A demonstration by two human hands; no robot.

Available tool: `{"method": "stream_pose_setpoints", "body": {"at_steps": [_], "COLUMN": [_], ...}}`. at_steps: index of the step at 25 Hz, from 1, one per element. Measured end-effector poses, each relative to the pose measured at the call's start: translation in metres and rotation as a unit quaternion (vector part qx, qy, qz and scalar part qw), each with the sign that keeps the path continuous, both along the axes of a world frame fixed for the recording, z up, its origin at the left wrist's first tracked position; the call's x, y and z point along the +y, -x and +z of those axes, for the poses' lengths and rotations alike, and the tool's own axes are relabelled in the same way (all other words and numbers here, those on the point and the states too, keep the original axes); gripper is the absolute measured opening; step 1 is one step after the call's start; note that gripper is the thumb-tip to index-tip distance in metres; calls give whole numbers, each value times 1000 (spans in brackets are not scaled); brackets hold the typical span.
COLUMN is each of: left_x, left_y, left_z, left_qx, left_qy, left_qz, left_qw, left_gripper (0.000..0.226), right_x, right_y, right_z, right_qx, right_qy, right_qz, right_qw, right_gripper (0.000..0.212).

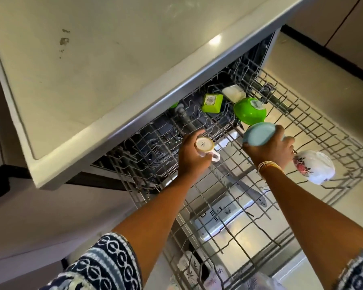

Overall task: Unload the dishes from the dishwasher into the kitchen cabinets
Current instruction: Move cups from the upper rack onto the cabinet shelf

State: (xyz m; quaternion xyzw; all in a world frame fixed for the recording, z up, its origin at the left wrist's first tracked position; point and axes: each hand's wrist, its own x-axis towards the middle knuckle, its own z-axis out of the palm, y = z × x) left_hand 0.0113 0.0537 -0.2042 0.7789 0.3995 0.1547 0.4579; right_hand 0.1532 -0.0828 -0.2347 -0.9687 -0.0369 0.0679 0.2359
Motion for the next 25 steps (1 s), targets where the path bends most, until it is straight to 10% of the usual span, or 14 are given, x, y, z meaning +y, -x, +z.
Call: {"method": "stream_pose_setpoints", "body": {"at_steps": [12, 25], "left_x": [-37, 10], "left_y": [71, 303], "left_z": [152, 375], "left_qx": [-1, -56], "left_qy": [-73, -137], "left_qz": [43, 274], "left_qw": [996, 950], "left_gripper": [50, 48], "right_x": [-17, 104], "right_y": [74, 263], "right_z": [156, 395], "right_qx": [71, 110], "right_qy": [-109, -269], "right_qz": [152, 393], "right_qw": [980, 872], "right_gripper": [95, 83]}}
